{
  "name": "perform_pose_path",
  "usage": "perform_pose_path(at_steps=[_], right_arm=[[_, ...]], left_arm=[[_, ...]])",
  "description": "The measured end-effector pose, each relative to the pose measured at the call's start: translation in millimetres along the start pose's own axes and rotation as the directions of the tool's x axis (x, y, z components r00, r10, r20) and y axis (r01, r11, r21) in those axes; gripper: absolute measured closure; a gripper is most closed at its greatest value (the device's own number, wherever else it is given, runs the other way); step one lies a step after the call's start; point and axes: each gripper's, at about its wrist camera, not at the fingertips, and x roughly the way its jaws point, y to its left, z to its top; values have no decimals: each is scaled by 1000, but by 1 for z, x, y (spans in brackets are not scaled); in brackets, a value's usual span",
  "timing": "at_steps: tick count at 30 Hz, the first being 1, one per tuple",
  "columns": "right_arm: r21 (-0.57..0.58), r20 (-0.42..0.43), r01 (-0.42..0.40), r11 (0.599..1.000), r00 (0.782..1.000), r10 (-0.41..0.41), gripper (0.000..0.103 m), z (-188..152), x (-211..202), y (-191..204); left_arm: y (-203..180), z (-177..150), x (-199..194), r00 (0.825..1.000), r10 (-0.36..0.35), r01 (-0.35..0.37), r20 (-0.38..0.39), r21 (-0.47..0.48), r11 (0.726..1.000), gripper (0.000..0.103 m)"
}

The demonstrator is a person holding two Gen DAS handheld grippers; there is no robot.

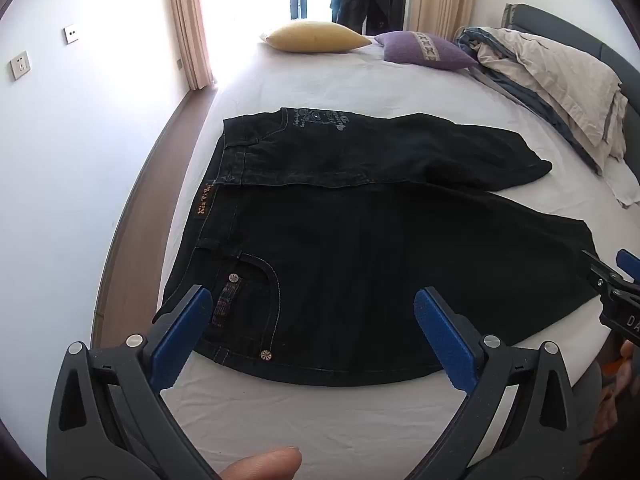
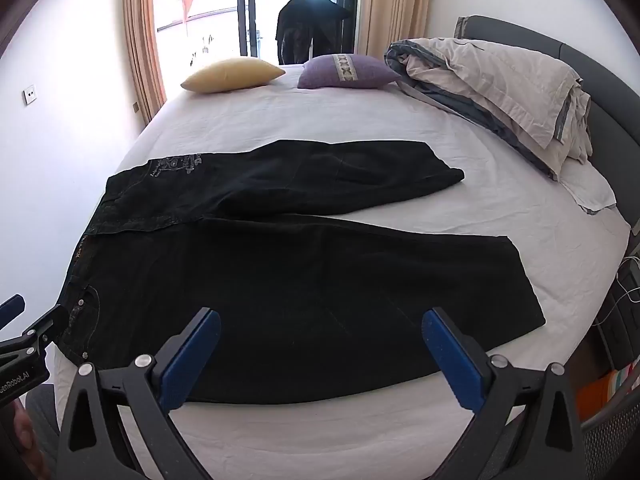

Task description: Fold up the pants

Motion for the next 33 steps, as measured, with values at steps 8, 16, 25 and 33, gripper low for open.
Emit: perform_pose_path(at_steps=[8, 16, 25, 33], right_arm=[[-3, 1, 4, 1000, 1000, -4, 0, -1, 0, 1], [-4, -3, 2, 1000, 1000, -2, 0, -2, 1, 2], [-4, -5, 3, 1000, 1000, -3, 0, -4, 2, 3], [-5, -6, 2, 1000, 1000, -2, 0, -4, 2, 4]], left_arm=[[1, -1, 2, 1000, 1, -1, 10, -2, 1000, 0], [0, 0, 3, 1000, 2, -2, 12, -5, 1000, 0], [-1, -2, 3, 1000, 5, -5, 11, -4, 1000, 0], [-1, -2, 4, 1000, 4, -4, 10, -5, 1000, 0]])
